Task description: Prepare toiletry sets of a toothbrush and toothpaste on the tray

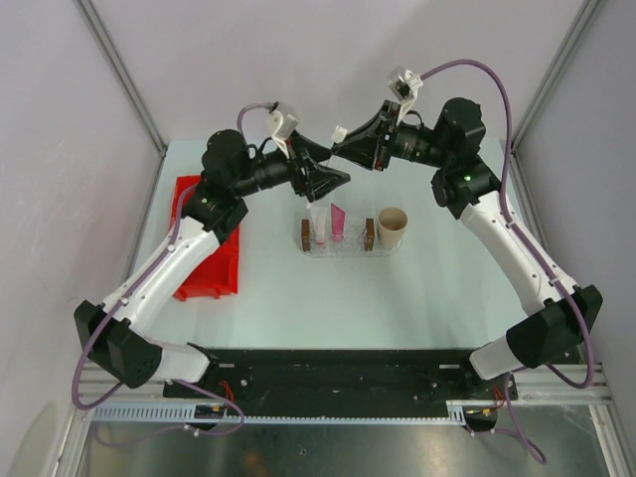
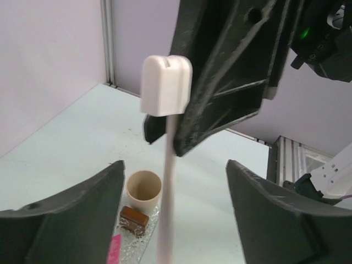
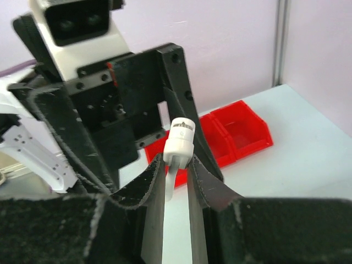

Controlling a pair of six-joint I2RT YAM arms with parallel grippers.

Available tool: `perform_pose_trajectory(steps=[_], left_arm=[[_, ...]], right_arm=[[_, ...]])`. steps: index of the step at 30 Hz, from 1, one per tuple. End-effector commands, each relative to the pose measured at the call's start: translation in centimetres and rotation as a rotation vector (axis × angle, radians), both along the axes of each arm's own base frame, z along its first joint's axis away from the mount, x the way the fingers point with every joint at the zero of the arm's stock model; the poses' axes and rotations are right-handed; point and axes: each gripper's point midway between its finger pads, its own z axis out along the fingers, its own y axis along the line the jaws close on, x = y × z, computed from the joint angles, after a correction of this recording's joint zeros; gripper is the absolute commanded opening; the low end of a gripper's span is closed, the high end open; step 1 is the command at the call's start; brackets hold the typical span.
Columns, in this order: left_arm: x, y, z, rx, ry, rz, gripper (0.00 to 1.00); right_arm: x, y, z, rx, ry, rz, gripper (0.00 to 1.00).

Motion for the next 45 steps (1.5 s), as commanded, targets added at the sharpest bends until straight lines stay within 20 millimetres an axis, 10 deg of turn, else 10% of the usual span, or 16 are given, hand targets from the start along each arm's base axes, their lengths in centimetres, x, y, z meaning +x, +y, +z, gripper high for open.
perform_pose_trajectory(steps=[1, 6, 23, 45], left_arm=[[-1.4, 1.3, 2.7, -0.017, -0.1, 0.023, 0.84], [-1.8, 2.0, 2.6, -0.006, -0.111, 0.027, 0.99], [1.0, 11.9, -1.1, 0.066, -0.06, 0.26, 1.0], [2.2, 14.9, -5.5, 0.115, 0.016, 0.331, 1.0]], right_arm=[[0.7, -1.3, 2.0, -0.025, -0.132, -0.105, 0.0], [2.4, -2.2, 0.7, -0.097, -0.152, -0.209, 0.0], [6.2, -7.0, -4.9, -0.295, -0.138, -0.429, 0.0], [7.3, -8.6, -15.0, -0.449, -0.005, -0.373, 0.0]])
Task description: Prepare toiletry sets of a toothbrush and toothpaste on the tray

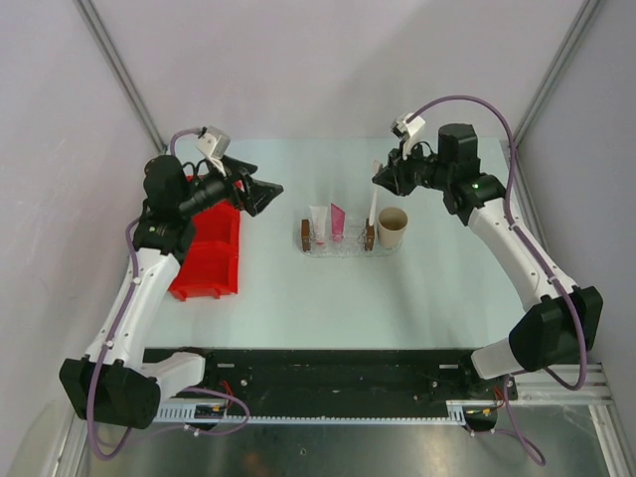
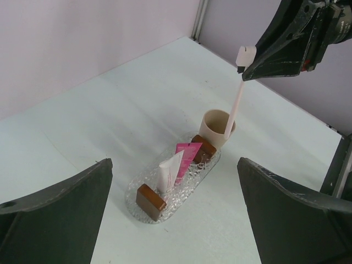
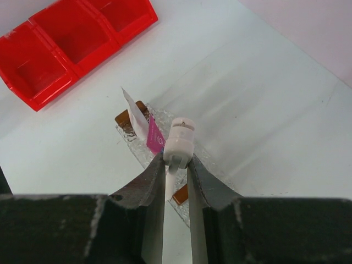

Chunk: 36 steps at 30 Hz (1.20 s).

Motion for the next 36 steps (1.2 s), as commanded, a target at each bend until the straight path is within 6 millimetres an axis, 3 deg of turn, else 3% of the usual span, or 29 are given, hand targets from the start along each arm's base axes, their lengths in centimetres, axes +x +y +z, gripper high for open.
perform_pose_trajectory(steps=[1, 15, 36], left_arm=[[-0.3, 0.6, 0.2, 0.018, -0.046, -0.006, 1.0], [1.2, 3.6, -2.6, 0.08, -0.041, 0.163, 1.0], [1.9, 5.1, -2.8, 0.092, -0.042, 0.241, 1.0]], right_arm=[[0.5, 0.4, 0.0, 0.016, -0.038, 0.014, 0.0], [1.9, 2.5, -1.6, 0.004, -0.077, 0.015, 0.0], [2.6, 3.9, -3.4, -0.028, -0.085, 0.001, 0.0]])
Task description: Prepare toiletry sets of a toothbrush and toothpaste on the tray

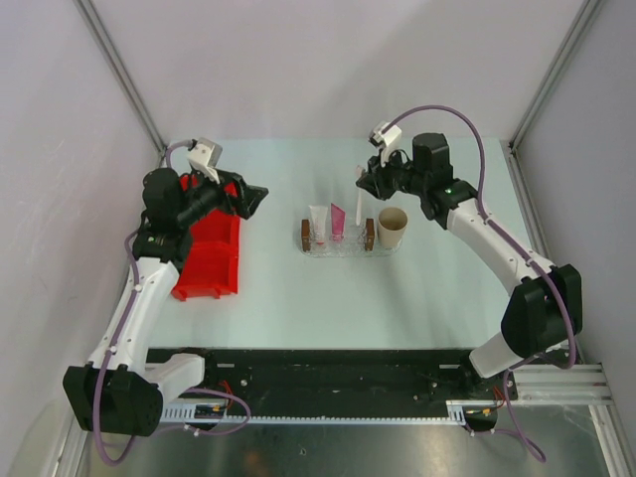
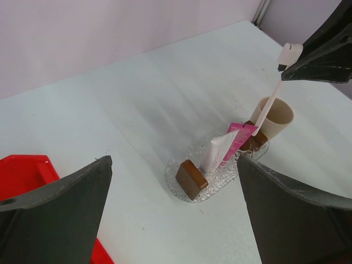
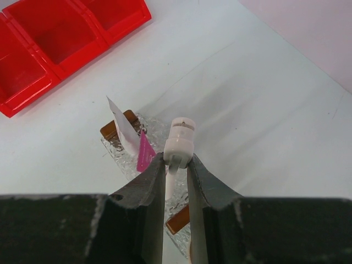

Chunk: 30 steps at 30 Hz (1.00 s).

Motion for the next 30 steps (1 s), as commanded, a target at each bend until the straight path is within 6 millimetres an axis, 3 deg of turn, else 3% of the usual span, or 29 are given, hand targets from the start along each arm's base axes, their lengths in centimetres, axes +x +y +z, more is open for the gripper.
perform_pose_trajectory(steps=[1, 30], left_arm=[[-0.1, 0.7, 1.1, 0.029, -0.065, 0.017, 1.0], [-0.3, 0.8, 0.7, 0.026, -0.057, 0.016, 1.0]], right_arm=[[0.7, 0.3, 0.3, -0.007, -0.054, -0.006, 0.0], [0.6, 1.3, -2.7, -0.04, -0.051, -0.004, 0.0]])
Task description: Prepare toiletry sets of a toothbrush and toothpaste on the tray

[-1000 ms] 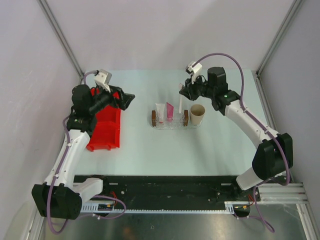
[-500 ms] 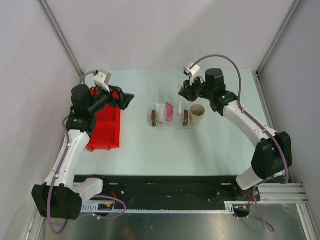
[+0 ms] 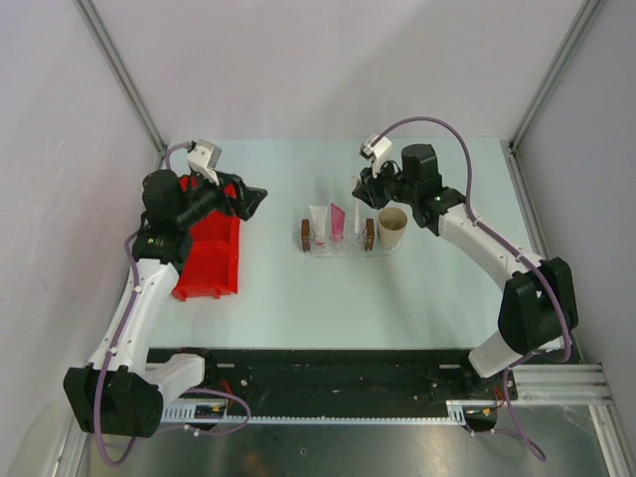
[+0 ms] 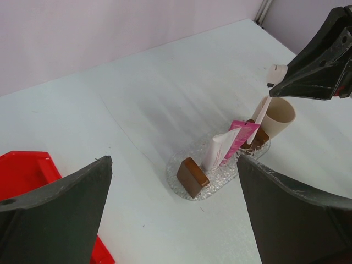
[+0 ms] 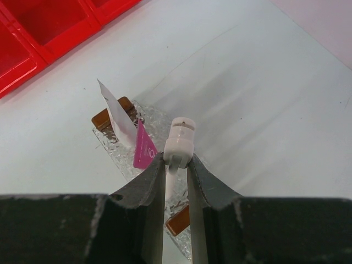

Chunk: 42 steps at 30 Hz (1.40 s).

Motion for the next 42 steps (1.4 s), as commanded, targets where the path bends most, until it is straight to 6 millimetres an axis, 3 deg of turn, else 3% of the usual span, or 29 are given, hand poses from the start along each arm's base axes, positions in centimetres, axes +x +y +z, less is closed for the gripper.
perform_pose_trajectory(steps=[1, 42], left_arm=[[-0.2, 0.5, 1.0, 0.025, -0.06, 0.006, 1.0], [-0.4, 0.6, 0.3, 0.018, -0.043, 0.001, 1.0]], right_arm=[[0.6, 0.6, 0.7, 0.01, -0.066, 0.007, 0.0], [0.9, 0.9, -3.1, 0.021, -0.059, -0.022, 0.0]])
